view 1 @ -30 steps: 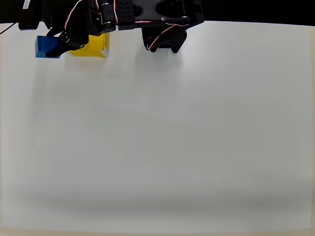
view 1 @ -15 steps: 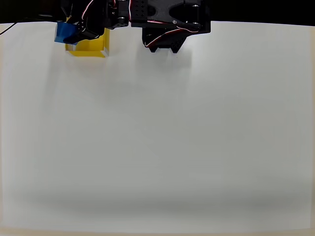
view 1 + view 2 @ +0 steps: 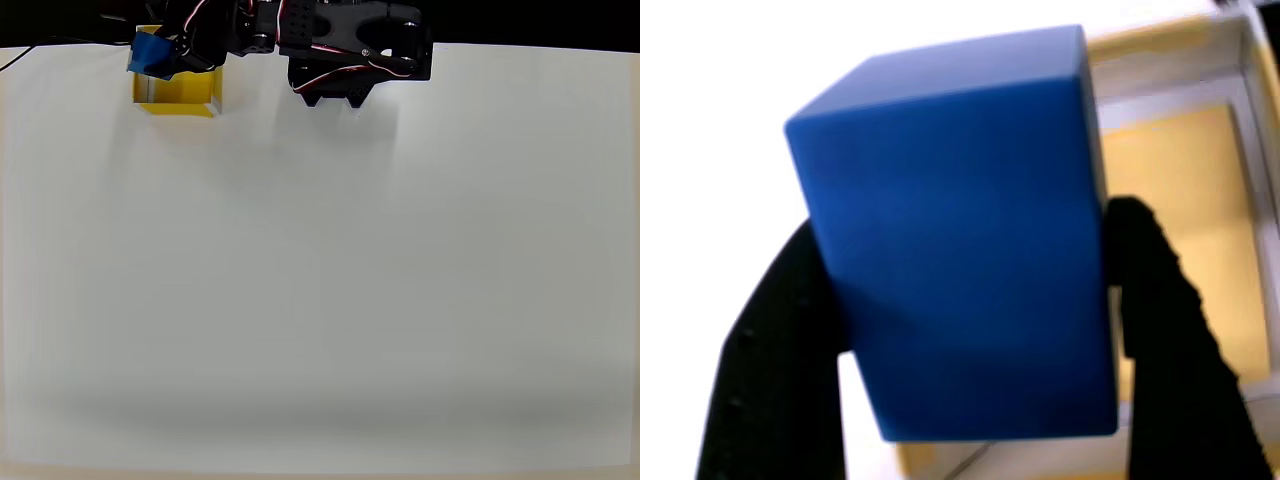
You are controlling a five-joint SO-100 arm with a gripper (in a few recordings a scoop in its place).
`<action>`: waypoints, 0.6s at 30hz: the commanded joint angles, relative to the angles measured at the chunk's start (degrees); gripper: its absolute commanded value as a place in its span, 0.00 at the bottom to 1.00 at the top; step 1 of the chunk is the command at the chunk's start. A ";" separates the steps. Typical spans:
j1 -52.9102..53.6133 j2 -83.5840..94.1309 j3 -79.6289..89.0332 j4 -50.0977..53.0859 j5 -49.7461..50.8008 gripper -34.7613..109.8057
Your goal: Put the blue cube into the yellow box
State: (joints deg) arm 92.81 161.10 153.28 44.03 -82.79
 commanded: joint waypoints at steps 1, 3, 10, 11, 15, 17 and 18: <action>2.81 4.75 0.18 -0.79 -0.26 0.30; 2.90 5.80 1.58 -0.79 -0.35 0.29; 2.90 9.40 7.03 -0.44 -1.67 0.30; 2.90 9.84 7.82 -0.44 -1.93 0.30; 2.90 11.25 10.63 -0.44 -2.90 0.30; 2.90 11.87 11.51 -0.97 -2.90 0.32; 2.90 12.04 11.87 -1.14 -2.90 0.34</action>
State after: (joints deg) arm 93.78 170.16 165.94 44.03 -84.73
